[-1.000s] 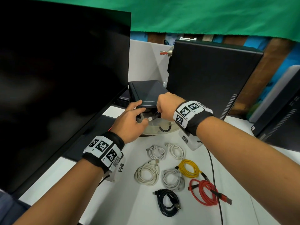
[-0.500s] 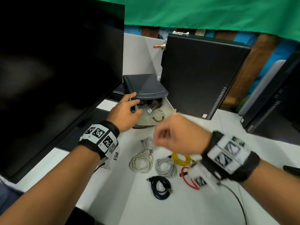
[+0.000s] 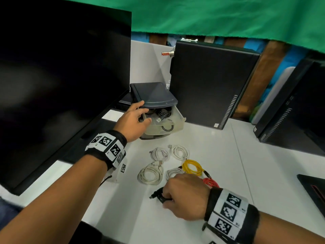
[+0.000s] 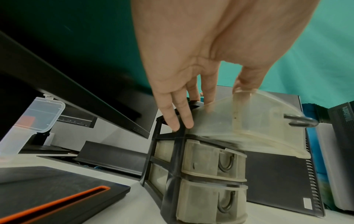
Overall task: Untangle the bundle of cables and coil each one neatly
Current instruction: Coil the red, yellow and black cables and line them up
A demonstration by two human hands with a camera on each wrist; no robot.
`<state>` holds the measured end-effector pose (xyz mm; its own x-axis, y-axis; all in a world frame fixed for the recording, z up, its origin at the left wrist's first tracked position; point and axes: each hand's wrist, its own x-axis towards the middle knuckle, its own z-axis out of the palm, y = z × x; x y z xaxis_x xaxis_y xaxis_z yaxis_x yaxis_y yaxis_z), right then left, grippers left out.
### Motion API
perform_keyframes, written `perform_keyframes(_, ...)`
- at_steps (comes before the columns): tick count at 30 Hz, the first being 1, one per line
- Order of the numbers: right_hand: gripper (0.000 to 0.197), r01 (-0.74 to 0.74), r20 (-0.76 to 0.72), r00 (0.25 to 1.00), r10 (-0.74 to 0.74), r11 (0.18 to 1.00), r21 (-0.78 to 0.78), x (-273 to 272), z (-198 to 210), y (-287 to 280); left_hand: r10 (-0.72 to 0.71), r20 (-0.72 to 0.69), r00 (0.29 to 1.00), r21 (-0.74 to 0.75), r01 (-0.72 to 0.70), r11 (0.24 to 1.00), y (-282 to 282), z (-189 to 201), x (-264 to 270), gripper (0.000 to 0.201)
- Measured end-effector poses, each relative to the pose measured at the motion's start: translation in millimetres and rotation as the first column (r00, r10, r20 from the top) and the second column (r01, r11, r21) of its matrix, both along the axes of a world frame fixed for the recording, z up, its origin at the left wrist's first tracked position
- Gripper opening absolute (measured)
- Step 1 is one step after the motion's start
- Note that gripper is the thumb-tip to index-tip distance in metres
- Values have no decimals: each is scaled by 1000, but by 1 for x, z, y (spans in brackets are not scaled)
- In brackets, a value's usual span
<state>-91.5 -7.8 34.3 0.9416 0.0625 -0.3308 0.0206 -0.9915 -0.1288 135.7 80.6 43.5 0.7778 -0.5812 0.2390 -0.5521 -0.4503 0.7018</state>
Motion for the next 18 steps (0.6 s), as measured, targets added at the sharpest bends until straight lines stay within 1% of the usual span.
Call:
perform_keyframes(3,22,56,175,982,-65,997,52,14,55,-11,-29,-27,999,-42,28,999,2,-3,3,47)
perform_keyframes(4,21,76,251,964,-90,995,66,22,74,-16,-41,-40,998,-59,39,998,2,-3,3,49)
perform_keyframes(6,28,97,402,908,-117,993,70,44,105,-26,-63,-73,995,-95,56,994,3,-3,4,57)
perform_keyframes(7,27,109,440,888,-134,991,82,57,116,-33,-70,-90,994,-109,60,992,3,-3,4,62)
perform_keyframes(8,25,119,439,885,-157,986,112,71,124,-39,-71,-103,992,-112,59,992,3,-3,4,66)
perform_keyframes(11,20,138,321,928,-191,974,179,111,128,-58,-63,-108,992,-103,52,993,3,-1,3,69)
perform_keyframes(15,20,136,171,973,-157,982,132,143,116,-73,-61,-92,994,-90,53,995,4,-2,4,71)
perform_keyframes(18,23,132,133,981,-141,989,72,161,103,-74,-82,-68,994,-77,76,994,6,-3,5,70)
